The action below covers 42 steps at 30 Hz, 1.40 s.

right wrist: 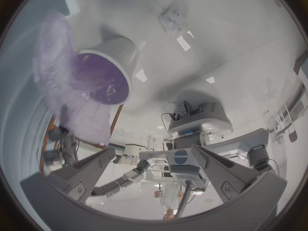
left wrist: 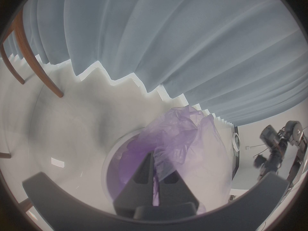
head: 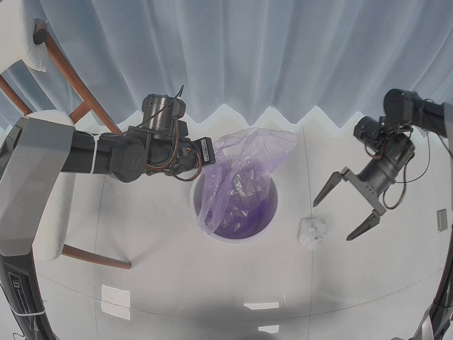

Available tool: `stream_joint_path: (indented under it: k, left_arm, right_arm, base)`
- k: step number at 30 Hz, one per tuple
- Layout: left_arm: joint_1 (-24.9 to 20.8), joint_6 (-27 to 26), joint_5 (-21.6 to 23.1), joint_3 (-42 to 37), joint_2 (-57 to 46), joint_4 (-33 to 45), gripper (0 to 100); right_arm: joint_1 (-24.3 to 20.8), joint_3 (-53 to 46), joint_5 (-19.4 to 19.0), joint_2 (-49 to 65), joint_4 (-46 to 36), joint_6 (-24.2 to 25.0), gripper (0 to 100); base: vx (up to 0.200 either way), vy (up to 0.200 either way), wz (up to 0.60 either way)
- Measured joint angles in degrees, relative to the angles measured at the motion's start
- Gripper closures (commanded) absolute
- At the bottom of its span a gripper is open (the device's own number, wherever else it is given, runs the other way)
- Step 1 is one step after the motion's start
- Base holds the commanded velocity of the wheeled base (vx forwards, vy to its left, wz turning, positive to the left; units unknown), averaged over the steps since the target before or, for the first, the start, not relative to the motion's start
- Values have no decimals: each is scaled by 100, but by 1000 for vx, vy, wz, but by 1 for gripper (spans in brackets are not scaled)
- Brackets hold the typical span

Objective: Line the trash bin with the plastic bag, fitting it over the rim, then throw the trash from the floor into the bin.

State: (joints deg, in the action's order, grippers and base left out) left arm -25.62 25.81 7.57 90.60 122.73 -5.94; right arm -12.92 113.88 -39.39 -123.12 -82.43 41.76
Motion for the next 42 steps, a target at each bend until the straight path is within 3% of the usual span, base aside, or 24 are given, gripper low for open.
stream_joint_path:
  k: [6, 15, 22, 26, 29, 34, 42]
  left_arm:
    - [-12, 2, -11, -30, -13, -2, 100]
    - [-37, 2, -90, -88, -74, -7, 100]
    - [-63, 2, -174, -141, -145, -16, 100]
    - [-87, 5, -235, -171, -187, -20, 100]
    - [-111, 5, -293, -190, -215, -24, 100]
    - [-161, 7, -390, -215, -250, -76, 100]
    - [-201, 9, -462, -243, -278, -169, 100]
  right_arm:
    - [260, -812, -65, 997, 235, -714, 0]
    - [140, -1838, 22, 1690, 3249, -539, 0]
    - [-282, -1996, 824, 1704, 5928, -611, 0]
    - [-702, -1976, 1519, 1538, 7420, -731, 0]
    - [-1014, -1948, 1909, 1378, 8135, -816, 0]
    - [-1373, -1926, 2382, 1145, 8323, -917, 0]
    - [-1690, -1882, 2812, 918, 7162, -978, 0]
  base:
    - [0, 0, 0]
    - [0, 0, 0]
    - [0, 0, 0]
    - [0, 0, 0]
    - [0, 0, 0]
    - [0, 0, 0]
    - [0, 0, 0]
